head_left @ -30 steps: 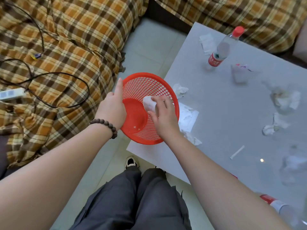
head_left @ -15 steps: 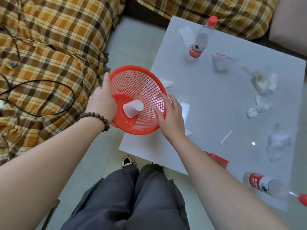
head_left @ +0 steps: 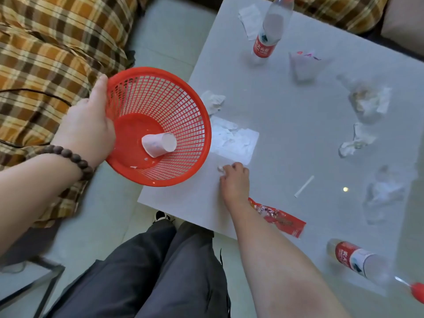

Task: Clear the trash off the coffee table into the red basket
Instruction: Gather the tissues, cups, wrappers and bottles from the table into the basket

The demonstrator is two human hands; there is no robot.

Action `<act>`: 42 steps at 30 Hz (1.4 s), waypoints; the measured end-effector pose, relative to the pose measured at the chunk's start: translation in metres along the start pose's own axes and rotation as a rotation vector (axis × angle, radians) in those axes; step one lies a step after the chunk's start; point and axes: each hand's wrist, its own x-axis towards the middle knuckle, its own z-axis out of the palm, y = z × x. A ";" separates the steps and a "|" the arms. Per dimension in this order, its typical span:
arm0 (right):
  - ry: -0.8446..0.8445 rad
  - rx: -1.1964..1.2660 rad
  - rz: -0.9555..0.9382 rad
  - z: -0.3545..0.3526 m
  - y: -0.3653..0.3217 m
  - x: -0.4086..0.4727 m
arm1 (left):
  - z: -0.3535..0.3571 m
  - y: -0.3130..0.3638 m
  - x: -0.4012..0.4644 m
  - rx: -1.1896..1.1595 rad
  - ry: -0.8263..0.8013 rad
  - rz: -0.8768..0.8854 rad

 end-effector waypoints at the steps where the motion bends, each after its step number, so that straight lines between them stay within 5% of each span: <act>1: 0.013 0.040 0.013 -0.002 -0.002 0.002 | -0.001 0.001 0.001 -0.005 0.000 0.006; 15: 0.487 0.554 -0.215 -0.134 -0.101 -0.033 | -0.018 0.055 -0.017 -0.167 -0.060 0.055; 24: 0.252 0.431 -0.342 -0.122 -0.115 -0.042 | -0.003 0.082 -0.042 -0.194 -0.089 0.145; 34: 0.423 0.285 0.010 -0.104 0.011 -0.085 | -0.004 0.086 -0.028 -0.145 -0.072 0.106; 37: 0.234 0.124 0.215 -0.075 0.066 -0.099 | -0.001 0.089 -0.028 -0.128 -0.069 0.097; 42: -0.075 0.005 0.301 -0.031 0.103 -0.103 | 0.005 0.096 -0.030 -0.092 -0.073 0.149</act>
